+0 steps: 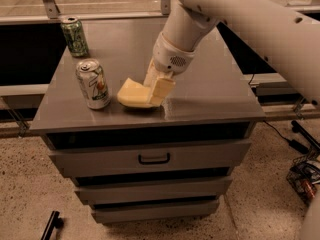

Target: Move sponge near 7up can

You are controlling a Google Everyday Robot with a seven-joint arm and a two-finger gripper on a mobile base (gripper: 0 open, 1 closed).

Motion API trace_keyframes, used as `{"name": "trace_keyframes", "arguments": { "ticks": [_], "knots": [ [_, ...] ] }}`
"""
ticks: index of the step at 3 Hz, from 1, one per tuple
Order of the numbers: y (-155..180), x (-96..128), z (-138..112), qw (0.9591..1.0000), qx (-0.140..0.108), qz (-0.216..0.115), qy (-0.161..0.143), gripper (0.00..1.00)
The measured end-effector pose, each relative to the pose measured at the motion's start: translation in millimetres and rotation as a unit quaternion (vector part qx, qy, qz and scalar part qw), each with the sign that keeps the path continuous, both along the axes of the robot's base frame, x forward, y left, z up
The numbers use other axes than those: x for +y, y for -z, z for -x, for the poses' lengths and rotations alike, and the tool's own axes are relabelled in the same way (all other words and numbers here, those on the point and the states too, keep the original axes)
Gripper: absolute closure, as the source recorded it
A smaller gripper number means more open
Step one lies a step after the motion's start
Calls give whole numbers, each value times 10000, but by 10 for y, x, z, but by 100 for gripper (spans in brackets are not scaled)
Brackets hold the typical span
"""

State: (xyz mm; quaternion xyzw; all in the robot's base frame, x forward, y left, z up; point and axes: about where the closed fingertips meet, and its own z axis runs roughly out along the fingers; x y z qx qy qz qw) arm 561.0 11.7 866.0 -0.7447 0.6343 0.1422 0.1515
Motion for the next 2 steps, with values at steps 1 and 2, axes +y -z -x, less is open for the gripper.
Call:
{"name": "trace_keyframes", "arguments": {
  "ticks": [1,2],
  "knots": [
    [-45,88,1,9999,6,-65,-86,61],
    [-76,146,20,9999,-17,-99,-121,39]
  ]
}}
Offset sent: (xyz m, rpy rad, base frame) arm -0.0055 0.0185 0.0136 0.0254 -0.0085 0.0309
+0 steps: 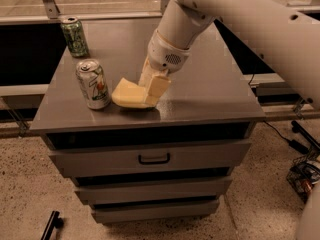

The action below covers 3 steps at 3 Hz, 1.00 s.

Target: Move sponge near 7up can

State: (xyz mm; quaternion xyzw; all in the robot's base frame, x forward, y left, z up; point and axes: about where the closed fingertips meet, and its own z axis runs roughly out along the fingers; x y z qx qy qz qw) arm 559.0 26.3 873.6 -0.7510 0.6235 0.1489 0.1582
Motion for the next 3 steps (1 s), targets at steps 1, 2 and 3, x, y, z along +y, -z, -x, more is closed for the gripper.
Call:
{"name": "trace_keyframes", "arguments": {
  "ticks": [1,2,3],
  "knots": [
    [11,14,-4,10000,-2,-5,-5,15],
    [21,28,-7,10000,-3,-10,-10,0],
    [21,29,-7,10000,-3,-10,-10,0]
  ]
}}
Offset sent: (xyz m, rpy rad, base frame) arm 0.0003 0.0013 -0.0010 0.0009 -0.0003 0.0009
